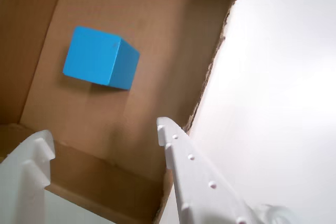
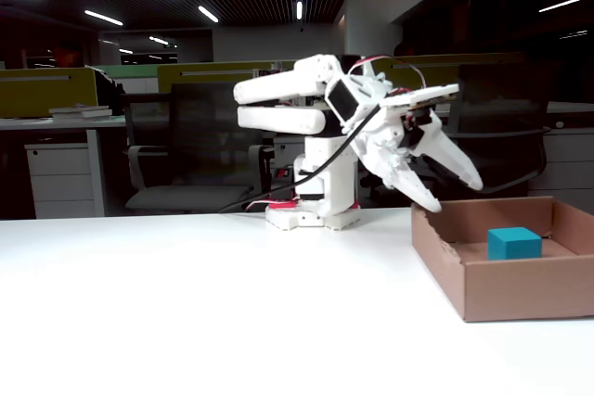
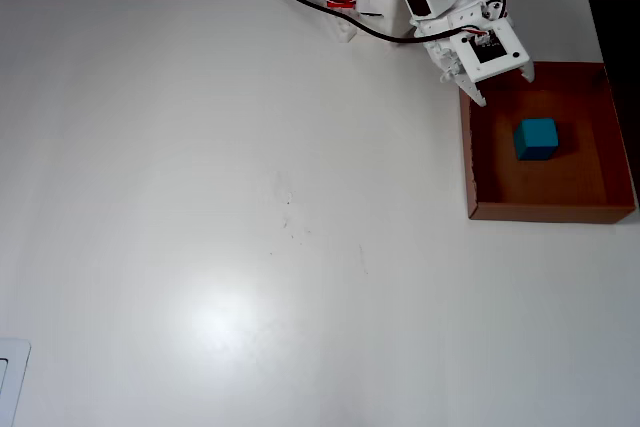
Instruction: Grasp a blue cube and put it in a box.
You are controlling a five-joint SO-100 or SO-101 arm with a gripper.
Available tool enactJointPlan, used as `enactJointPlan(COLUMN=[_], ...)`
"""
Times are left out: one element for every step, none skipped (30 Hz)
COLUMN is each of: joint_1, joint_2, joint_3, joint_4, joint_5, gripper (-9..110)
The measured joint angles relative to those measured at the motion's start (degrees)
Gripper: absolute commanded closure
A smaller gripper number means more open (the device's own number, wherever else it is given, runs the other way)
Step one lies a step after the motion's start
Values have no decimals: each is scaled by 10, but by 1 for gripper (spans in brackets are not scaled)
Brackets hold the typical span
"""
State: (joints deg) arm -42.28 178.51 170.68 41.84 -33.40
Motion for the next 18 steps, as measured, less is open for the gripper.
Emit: enactJointPlan(joint_1=[0,0,0,0,0,0,0,0,0,0,0,0,0,0,0,0,0,0], joint_2=[9,15,20,26,35,46,54,59,62,63,66,67,67,67,67,67,67,67], joint_3=[0,0,0,0,0,0,0,0,0,0,0,0,0,0,0,0,0,0], joint_4=[10,18,27,38,49,63,76,86,94,102,116,118,122,127,128,128,128,130], joint_5=[0,0,0,0,0,0,0,0,0,0,0,0,0,0,0,0,0,0], gripper=[78,78,79,79,79,80,80,80,80,80,80,80,80,81,81,81,81,81])
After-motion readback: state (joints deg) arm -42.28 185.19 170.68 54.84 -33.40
